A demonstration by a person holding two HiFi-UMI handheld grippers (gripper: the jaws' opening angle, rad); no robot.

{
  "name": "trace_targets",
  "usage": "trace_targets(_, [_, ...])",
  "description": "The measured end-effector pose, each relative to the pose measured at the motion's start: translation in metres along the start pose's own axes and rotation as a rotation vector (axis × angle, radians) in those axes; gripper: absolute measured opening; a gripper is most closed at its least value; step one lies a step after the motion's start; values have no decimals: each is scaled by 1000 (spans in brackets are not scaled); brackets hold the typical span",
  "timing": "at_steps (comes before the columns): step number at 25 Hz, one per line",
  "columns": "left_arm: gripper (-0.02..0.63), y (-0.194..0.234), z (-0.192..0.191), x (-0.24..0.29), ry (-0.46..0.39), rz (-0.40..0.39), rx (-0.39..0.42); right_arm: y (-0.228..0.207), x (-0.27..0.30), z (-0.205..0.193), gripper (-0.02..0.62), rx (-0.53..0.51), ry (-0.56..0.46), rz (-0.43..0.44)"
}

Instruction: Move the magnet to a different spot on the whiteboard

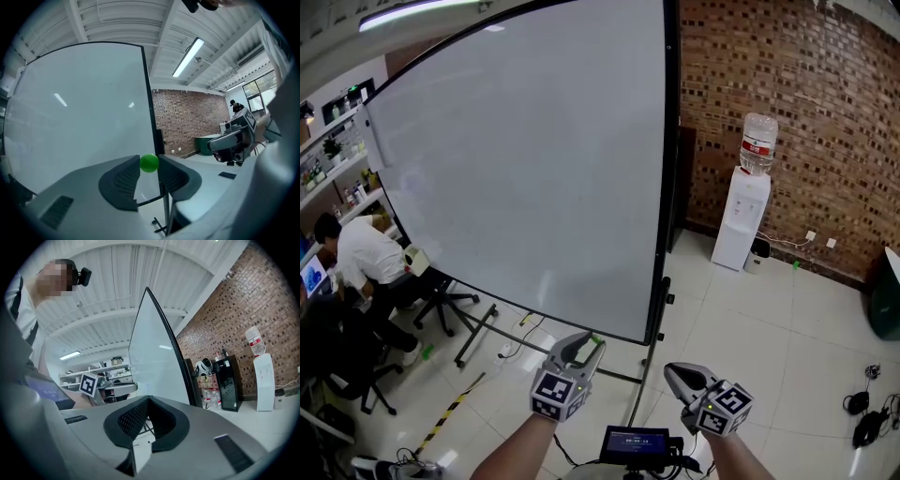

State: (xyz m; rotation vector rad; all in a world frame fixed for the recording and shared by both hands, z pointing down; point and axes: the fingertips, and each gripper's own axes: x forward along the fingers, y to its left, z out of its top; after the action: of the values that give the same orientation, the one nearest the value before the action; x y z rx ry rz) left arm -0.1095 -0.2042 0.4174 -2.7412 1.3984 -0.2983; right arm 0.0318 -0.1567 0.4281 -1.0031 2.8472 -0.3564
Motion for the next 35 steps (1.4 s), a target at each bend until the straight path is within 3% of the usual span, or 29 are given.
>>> trace_targets(9, [137,-5,8,32,8,-52,88,-10,12,14,11,-21,-7,-21])
trace_targets(18, [137,4,26,55,21,-44,191,-13,24,19,11,-21,3,-14])
trace_targets(26, [137,23,39,83,36,19,269,-19,38,19,11,-31,14,-2])
trace_targets(35, [137,45,53,112,27,95,243,-34,51,24,11,-32,11,0])
